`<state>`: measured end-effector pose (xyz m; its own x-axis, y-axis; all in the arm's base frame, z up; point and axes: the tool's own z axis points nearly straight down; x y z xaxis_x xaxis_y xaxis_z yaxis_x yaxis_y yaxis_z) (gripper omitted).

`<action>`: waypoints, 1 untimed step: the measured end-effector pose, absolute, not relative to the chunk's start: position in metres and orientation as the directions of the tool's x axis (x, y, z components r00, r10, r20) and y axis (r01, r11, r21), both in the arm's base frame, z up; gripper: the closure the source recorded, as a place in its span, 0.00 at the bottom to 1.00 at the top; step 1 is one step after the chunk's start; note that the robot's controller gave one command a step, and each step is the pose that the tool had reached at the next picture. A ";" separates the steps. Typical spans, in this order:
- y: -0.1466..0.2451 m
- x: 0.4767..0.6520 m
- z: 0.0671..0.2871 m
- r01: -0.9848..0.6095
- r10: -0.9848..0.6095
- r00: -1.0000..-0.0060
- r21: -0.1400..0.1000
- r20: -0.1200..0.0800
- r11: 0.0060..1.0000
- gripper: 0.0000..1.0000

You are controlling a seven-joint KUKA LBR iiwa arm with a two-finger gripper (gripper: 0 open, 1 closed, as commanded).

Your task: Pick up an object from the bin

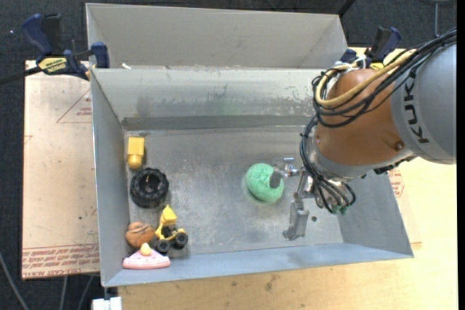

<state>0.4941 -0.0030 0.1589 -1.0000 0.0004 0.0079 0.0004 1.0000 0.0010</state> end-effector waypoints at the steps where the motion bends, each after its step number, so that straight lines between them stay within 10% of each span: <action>1: -0.003 0.496 0.163 0.000 0.000 -1.000 0.001 0.000 1.000 0.00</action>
Offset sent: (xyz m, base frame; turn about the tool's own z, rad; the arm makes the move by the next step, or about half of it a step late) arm 0.0722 0.0011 -0.0376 0.0373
